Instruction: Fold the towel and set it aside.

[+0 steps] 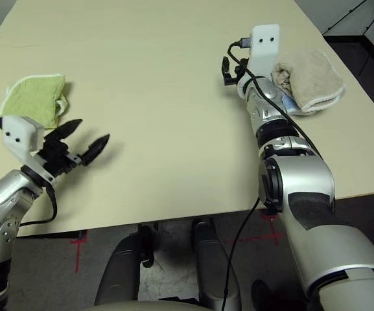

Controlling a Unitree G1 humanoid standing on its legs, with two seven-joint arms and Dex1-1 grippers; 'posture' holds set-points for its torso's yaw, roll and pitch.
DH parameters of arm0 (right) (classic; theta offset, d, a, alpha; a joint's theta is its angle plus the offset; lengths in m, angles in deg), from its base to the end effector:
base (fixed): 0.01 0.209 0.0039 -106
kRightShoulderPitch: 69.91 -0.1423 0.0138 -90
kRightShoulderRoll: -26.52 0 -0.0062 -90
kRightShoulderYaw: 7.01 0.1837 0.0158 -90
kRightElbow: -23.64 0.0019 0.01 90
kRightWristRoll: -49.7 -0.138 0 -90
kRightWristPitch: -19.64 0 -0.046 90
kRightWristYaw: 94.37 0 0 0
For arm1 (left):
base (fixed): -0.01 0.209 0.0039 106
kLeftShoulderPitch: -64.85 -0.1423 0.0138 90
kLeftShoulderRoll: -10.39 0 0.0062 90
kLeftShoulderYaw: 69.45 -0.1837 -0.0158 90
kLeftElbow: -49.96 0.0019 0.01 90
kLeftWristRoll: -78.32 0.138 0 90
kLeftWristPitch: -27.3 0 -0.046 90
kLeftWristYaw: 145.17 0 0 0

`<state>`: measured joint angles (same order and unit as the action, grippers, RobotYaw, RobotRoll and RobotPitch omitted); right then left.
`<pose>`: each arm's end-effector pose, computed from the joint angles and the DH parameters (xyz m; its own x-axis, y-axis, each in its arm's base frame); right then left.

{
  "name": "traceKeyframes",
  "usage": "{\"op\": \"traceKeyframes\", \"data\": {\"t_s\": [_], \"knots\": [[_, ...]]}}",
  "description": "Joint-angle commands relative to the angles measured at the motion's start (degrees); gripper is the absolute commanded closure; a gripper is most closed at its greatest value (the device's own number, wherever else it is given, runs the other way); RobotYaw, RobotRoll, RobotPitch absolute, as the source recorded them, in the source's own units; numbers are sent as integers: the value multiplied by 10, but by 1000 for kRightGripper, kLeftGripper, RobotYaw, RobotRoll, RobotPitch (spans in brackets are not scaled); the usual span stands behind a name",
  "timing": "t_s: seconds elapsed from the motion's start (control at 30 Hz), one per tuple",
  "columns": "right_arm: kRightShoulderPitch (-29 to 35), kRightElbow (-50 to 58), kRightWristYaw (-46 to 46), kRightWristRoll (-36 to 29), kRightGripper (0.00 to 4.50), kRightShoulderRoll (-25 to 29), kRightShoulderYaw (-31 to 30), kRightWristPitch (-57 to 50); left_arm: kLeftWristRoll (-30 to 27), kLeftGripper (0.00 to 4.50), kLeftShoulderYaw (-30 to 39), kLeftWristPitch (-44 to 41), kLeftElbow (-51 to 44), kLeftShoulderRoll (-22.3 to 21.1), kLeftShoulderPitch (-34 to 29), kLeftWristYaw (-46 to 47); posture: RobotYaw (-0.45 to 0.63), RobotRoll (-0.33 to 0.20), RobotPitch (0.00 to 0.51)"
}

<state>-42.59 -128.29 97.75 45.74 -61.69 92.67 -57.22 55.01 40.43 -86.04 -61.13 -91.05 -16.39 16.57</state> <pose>0.3677 -0.1927 0.1862 0.9615 0.1300 0.2419 -0.1016 0.9867 -0.1265 0.2072 0.2581 0.1667 0.9642 -0.1856 0.1895 0.1617 0.9776 0.1347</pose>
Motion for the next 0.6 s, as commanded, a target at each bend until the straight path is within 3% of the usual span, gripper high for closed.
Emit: {"op": "traceKeyframes", "data": {"t_s": [0.03,0.3,0.6], "knots": [[79,77,3,-3,34,11,5,36,33,0,37,40,25,26,0,63,-48,0,208],[250,284,-13,-13,34,7,12,8,95,0,45,126,50,55,-26,113,-81,0,207],[321,370,-24,-28,34,5,17,-24,128,0,53,176,59,74,-71,139,-86,0,212]]}}
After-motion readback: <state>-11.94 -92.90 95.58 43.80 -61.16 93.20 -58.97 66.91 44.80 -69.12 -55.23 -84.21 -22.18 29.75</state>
